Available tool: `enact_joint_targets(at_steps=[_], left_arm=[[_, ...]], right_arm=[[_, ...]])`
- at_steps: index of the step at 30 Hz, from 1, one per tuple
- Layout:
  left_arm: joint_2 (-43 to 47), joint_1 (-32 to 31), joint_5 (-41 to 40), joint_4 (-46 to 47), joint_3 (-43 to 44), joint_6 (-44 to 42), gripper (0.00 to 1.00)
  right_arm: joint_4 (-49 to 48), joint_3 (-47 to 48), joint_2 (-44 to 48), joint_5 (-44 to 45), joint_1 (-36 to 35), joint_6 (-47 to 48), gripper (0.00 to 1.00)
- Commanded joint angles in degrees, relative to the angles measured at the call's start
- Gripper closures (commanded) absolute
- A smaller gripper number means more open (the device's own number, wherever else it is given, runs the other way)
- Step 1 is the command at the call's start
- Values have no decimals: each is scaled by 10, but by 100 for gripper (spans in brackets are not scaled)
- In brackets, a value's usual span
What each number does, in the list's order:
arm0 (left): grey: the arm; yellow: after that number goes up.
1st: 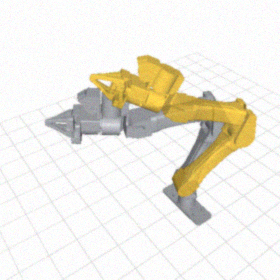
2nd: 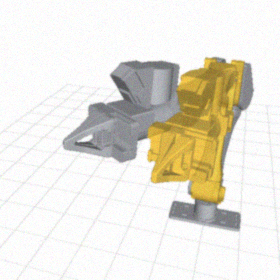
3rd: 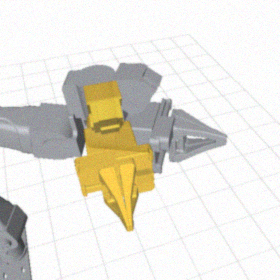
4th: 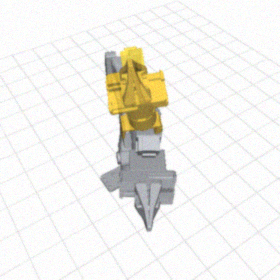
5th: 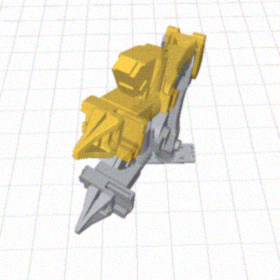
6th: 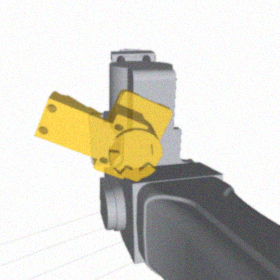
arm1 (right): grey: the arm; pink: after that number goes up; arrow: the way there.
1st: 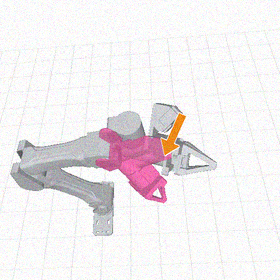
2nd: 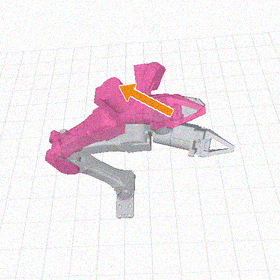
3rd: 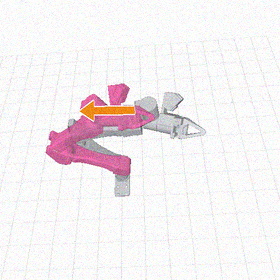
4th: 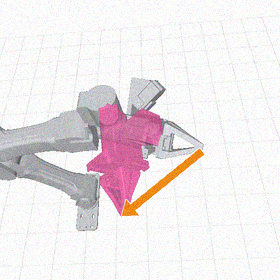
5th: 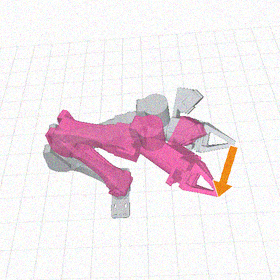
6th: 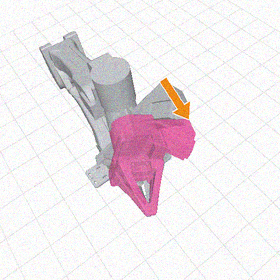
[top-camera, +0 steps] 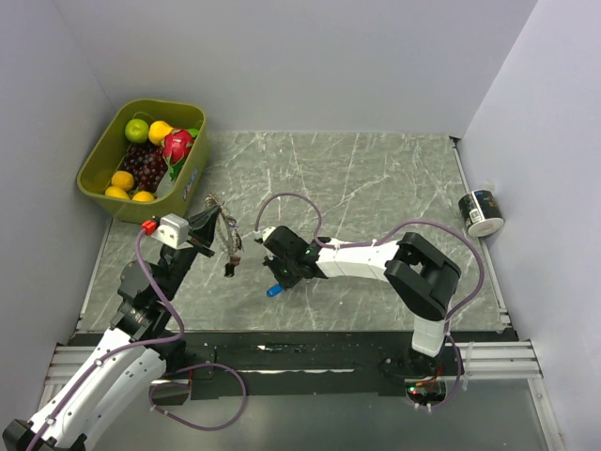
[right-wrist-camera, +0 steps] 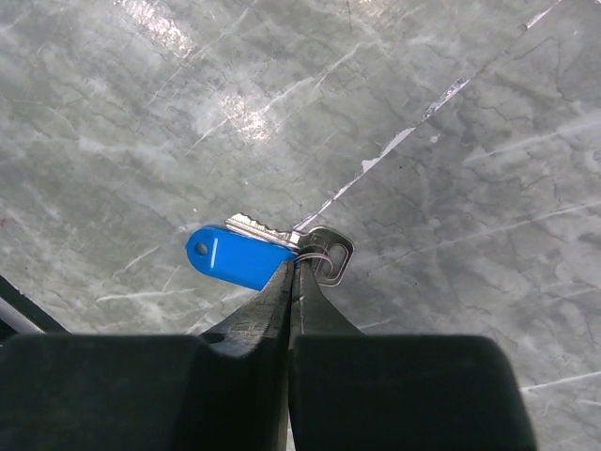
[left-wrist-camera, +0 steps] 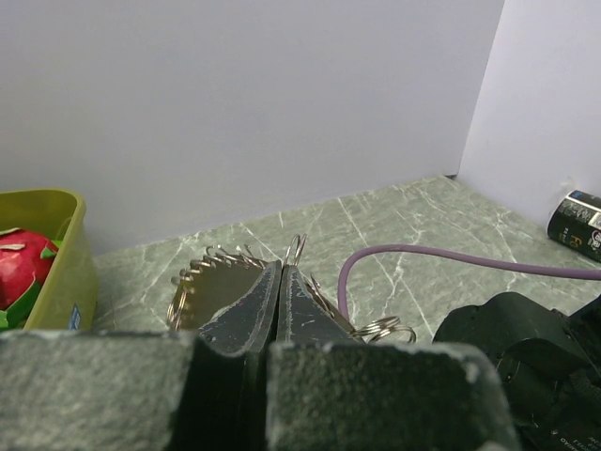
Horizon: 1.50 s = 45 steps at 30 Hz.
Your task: Put the keys on the keyring
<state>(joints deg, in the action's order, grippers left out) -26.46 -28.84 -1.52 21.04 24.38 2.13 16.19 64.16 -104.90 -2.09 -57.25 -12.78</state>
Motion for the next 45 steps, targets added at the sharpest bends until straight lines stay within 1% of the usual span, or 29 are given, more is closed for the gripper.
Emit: enact_joint_targets(at_steps=[1, 6, 9, 17, 18, 22, 23, 24, 25, 28, 31, 38, 39, 41, 45], left_arm=[[5, 3, -11, 30, 18, -3, 99], [-5, 3, -4, 32, 18, -1, 99], [-11, 2, -1, 29, 22, -3, 99], [-9, 3, 3, 25, 23, -1, 99], [-10, 3, 2, 28, 22, -1, 99], [-14, 3, 3, 28, 20, 0, 99], [-14, 3, 1, 27, 20, 1, 99], [-15, 2, 3, 27, 22, 2, 99], [-15, 2, 3, 25, 22, 1, 99], [-13, 3, 1, 23, 22, 1, 99], [-12, 3, -1, 24, 22, 2, 99], [-16, 2, 1, 23, 21, 3, 99], [-16, 3, 1, 23, 21, 3, 99], [-18, 3, 3, 25, 20, 2, 99], [-20, 3, 7, 24, 20, 4, 99]], right_arm=[[19, 2, 37, 33, -3, 8, 100], [13, -11, 65, 38, 0, 18, 100], [-11, -32, 94, 30, 7, 14, 100], [-19, -61, 117, 24, 35, 6, 100], [-21, -64, 118, -2, 41, 2, 100], [-25, -66, 117, -58, 86, -10, 99], [-26, -68, 117, -67, 93, -11, 95], [-26, -69, 117, -73, 97, -11, 88], [-31, -70, 121, -78, 106, -15, 72], [-48, -96, 152, -78, 113, -24, 37], [-43, -95, 157, -71, 118, -27, 25], [-43, -87, 129, -72, 120, -25, 24], [-44, -86, 125, -72, 125, -28, 25], [-45, -80, 113, -77, 130, -38, 29], [-34, -61, 92, -68, 141, -51, 32]])
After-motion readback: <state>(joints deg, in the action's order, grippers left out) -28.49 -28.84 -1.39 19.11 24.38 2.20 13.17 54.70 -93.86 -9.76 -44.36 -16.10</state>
